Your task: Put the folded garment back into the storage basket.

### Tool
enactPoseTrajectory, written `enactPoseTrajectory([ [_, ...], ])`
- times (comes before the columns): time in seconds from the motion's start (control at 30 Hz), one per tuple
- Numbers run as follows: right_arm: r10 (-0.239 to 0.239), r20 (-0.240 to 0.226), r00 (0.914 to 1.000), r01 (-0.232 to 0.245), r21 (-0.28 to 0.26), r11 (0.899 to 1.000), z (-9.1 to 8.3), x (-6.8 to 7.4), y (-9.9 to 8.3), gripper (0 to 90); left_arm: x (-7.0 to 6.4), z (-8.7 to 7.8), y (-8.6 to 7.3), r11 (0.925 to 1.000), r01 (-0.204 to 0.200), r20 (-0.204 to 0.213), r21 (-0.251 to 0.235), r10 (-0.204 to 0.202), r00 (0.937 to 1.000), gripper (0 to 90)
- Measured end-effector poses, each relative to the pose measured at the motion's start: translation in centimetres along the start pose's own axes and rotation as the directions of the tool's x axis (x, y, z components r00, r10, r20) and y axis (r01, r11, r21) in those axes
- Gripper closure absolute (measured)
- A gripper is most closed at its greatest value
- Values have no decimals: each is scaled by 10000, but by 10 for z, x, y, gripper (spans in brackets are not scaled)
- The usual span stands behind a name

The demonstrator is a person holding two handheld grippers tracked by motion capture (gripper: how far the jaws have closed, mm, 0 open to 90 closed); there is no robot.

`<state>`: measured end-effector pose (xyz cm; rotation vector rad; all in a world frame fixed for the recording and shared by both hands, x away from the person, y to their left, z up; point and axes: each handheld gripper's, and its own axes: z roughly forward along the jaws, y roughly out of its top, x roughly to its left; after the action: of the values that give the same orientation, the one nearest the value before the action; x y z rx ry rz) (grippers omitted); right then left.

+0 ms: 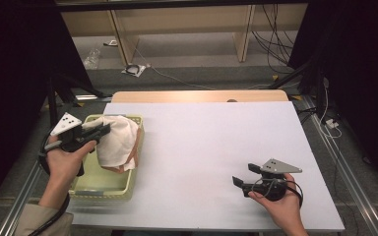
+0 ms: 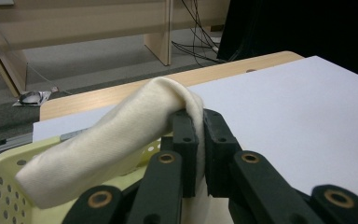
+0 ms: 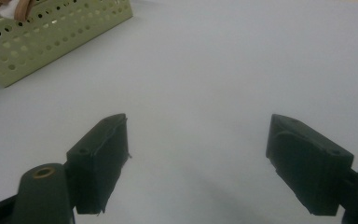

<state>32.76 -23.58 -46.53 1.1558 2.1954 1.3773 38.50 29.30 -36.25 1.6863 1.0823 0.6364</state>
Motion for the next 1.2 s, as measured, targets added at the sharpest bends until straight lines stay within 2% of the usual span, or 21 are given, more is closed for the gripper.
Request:
enactPoseTrajectory([
  [0.57,-18,-1,10000,18,8,10000,0,0,0,218,5,0,-4,9995,79,6,298,-80,10000,843],
  [1.2,-15,-2,10000,15,-6,10000,0,0,0,217,10,5,-14,9958,164,55,897,-170,9998,843],
])
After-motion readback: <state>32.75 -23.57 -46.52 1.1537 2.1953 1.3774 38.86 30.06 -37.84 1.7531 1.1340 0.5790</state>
